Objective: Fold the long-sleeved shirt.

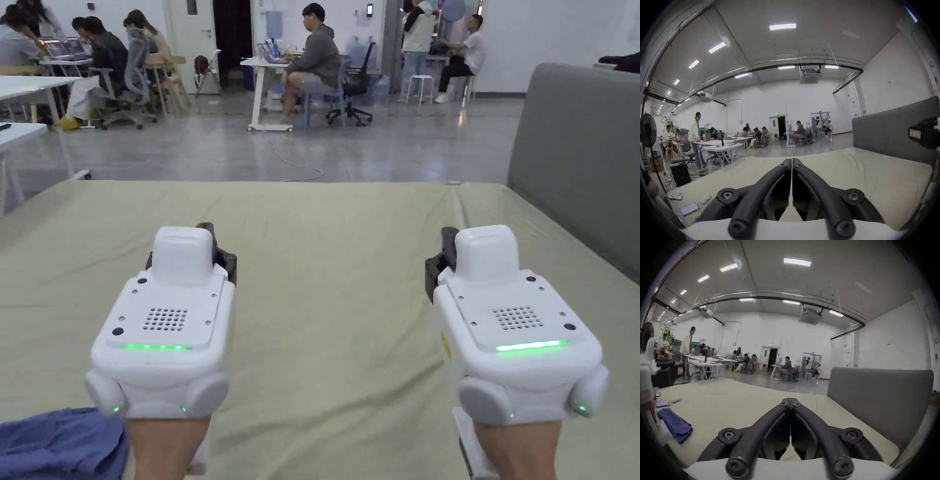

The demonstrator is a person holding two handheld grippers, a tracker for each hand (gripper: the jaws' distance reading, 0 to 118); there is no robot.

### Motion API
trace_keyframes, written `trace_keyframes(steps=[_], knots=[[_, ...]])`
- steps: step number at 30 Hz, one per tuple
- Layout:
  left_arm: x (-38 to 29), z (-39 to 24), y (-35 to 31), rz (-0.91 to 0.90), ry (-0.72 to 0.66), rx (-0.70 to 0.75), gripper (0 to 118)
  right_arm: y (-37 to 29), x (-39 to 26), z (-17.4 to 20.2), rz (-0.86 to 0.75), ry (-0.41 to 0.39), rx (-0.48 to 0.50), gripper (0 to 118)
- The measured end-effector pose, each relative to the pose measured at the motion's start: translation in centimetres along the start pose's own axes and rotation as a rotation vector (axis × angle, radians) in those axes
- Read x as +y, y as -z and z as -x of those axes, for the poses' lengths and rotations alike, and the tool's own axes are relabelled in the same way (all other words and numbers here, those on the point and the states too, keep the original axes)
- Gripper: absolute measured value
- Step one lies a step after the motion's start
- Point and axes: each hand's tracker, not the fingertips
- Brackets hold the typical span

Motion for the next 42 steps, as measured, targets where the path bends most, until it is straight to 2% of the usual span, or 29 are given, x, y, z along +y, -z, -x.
trace_keyframes(steps=[3,5,8,15,20,26,27,28,29,30,31,32,33,34,38,42], knots=[[-2.6,-1.0,-2.0,0.057,-0.062,-0.014,0,-1.3,-2.0,-0.7,0.013,0.071,-0.016,0],[-4.1,-1.0,-3.3,0.062,-0.089,-0.023,0,-2.3,-2.9,-0.7,-0.006,0.096,-0.072,0],[-5.2,-1.3,-4.6,0.089,-0.005,-0.044,0,-3.5,-4.1,-1.0,0.001,0.121,-0.067,0],[-5.8,-1.2,-6.3,0.099,0.023,-0.06,0,-4.0,-5.9,-0.5,0.052,0.067,-0.062,0],[-5.8,-1.1,-5.9,0.102,-0.008,-0.063,0,-3.7,-5.9,0.1,0.068,0.038,-0.059,0],[-6.2,-1.2,-5.8,0.114,-0.017,-0.058,0,-3.6,-6.1,-0.2,0.082,0.042,-0.075,0],[-6.2,-1.2,-5.9,0.114,-0.022,-0.06,5,-3.6,-6.1,-0.3,0.082,0.042,-0.074,0],[-6.2,-1.1,-5.9,0.11,-0.024,-0.057,11,-3.7,-6.2,-0.5,0.082,0.046,-0.077,13],[-6.3,-1.1,-5.8,0.105,-0.02,-0.053,26,-3.7,-6.2,-0.6,0.078,0.049,-0.079,43],[-6.3,-1.3,-5.6,0.101,-0.006,-0.027,69,-3.7,-6.4,-0.8,0.079,0.061,-0.08,96],[-6.3,-1.3,-5.4,0.107,0.0,-0.02,106,-3.5,-6.4,-1.0,0.088,0.072,-0.081,118],[-6.3,-1.2,-5.1,0.116,-0.002,-0.022,118,-3.3,-6.5,-1.0,0.098,0.076,-0.098,118],[-5.6,-1.1,-5.8,0.009,0.029,-0.057,118,-3.9,-6.8,-1.2,0.073,0.09,-0.09,118],[-5.8,-1.1,-5.8,0.082,0.007,-0.033,118,-3.9,-6.6,-1.2,0.071,0.087,-0.079,118],[-5.6,-1.2,-5.4,0.119,0.03,-0.073,118,-3.2,-6.2,-1.0,0.1,0.06,-0.069,118],[-6.6,-1.0,-4.9,0.127,0.031,-0.026,118,-3.2,-6.4,-0.9,0.094,0.033,-0.073,118]])
